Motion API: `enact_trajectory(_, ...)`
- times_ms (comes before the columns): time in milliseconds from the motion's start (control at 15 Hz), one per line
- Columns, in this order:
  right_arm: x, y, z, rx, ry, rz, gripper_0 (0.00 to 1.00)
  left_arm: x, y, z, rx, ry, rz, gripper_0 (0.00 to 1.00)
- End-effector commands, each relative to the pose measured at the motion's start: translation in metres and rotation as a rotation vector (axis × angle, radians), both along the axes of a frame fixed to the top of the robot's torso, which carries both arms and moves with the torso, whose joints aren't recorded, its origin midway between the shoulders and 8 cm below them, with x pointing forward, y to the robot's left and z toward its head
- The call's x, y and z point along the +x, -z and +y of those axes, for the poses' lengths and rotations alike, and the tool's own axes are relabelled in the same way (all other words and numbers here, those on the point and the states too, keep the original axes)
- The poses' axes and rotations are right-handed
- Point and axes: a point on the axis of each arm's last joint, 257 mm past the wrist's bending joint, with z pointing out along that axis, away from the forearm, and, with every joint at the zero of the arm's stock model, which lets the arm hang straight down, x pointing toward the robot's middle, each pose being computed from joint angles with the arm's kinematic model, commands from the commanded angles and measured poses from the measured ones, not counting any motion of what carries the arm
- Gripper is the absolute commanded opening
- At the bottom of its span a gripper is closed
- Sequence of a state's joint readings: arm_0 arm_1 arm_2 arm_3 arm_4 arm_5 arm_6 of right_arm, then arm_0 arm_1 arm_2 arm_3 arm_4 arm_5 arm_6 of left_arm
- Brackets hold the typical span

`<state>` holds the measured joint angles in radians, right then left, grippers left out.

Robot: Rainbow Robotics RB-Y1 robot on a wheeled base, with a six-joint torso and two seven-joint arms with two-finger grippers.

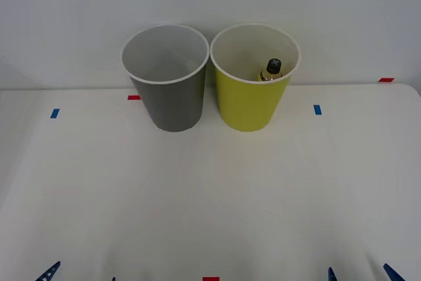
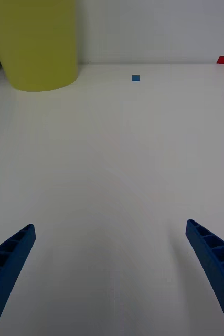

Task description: Put cans in the gray bin and PET bottles in the light green bin.

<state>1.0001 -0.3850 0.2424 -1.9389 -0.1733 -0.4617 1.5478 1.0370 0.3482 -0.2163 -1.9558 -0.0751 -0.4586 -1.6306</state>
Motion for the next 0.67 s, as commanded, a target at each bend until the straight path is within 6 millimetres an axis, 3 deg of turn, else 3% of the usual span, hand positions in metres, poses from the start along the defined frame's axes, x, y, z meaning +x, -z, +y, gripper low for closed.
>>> enact_trajectory(67,0.0,0.0,0.0,0.0,0.0,0.0,1.0,0.0,0.0,0.0,0.0,0.0,0.0,1.0)
enact_trajectory(667,0.0,0.0,0.0,0.0,0.0,0.0,1.0,0.0,0.0,0.0,0.0,0.0,0.0,1.0)
